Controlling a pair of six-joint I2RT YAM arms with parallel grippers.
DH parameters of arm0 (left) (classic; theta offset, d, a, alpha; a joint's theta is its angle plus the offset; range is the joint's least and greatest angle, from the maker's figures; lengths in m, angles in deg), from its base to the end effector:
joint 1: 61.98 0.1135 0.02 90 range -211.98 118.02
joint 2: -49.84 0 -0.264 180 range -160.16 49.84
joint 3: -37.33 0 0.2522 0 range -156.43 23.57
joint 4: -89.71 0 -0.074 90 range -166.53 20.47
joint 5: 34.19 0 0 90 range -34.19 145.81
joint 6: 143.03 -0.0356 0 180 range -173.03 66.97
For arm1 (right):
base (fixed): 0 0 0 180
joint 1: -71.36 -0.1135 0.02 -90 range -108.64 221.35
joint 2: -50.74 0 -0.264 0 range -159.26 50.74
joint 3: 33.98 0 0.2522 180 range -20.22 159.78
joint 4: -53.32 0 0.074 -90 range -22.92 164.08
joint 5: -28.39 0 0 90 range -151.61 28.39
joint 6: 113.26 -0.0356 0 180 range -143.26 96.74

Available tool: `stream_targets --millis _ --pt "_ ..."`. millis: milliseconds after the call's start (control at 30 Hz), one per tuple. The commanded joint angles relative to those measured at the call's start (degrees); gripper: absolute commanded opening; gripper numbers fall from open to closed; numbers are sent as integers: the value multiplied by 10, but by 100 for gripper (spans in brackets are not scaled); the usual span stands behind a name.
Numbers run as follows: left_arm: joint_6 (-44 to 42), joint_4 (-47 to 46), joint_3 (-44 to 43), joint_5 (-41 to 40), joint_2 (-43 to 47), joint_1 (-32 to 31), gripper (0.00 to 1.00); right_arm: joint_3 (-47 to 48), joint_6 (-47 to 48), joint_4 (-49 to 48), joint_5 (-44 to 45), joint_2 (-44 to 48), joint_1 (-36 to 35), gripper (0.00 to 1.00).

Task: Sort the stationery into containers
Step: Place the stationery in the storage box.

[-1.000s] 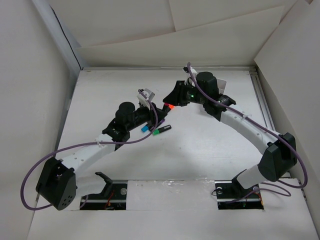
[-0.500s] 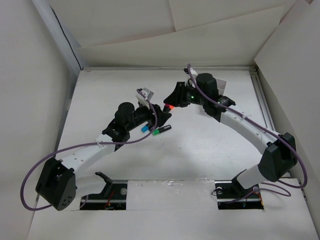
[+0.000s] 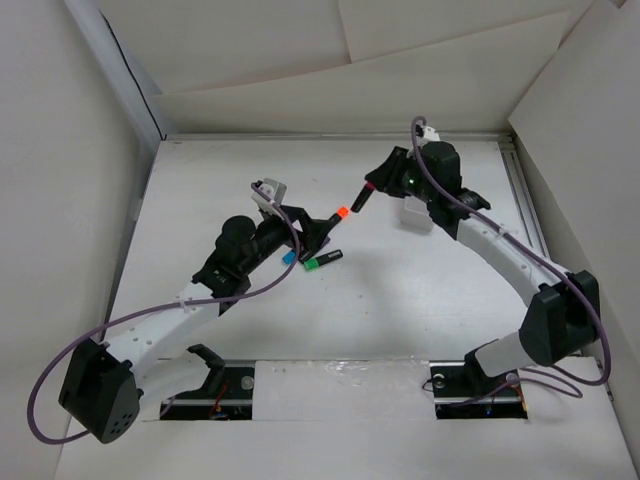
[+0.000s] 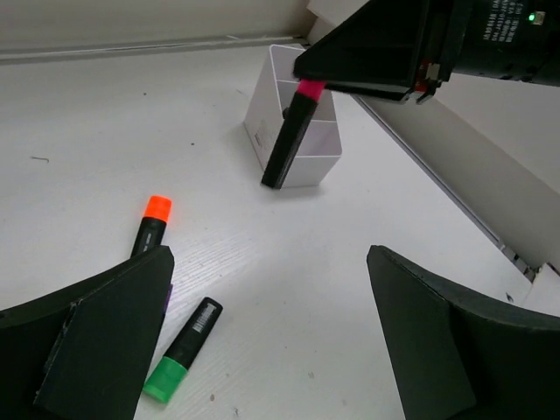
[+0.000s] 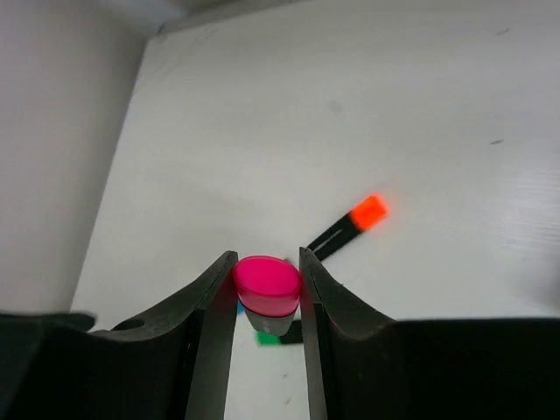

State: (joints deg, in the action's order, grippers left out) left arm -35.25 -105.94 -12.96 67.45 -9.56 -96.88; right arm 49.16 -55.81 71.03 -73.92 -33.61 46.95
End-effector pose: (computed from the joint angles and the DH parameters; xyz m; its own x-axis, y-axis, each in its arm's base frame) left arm 0.1950 -0.1448 0.3132 -0.1324 -0.2723 -0.9531 0.7187 0.6358 -0.2815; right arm 0.3147 0.1512 0.3356 -0.5649 0.3209 -0.7602 -0.3363 0.7518 0.5672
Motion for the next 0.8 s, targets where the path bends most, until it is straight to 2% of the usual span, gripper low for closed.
stream_targets --millis 0,167,300,433,600,767 --pt "34 -17 8 -58 14 -1 91 -9 1 -43 168 46 30 22" --pt "52 29 -5 -95 -8 -1 89 -25 14 -43 360 46 59 23" --pt "65 66 -23 -131 -21 -1 88 -30 25 -67 456 18 82 22" --pt "65 66 -23 -131 -33 -1 88 -30 49 -102 541 -12 82 21" --pt "65 61 -24 -126 -43 -1 88 -24 75 -121 600 -67 82 21" --pt "65 66 -30 -126 -54 -1 88 -18 80 -132 621 -105 82 21"
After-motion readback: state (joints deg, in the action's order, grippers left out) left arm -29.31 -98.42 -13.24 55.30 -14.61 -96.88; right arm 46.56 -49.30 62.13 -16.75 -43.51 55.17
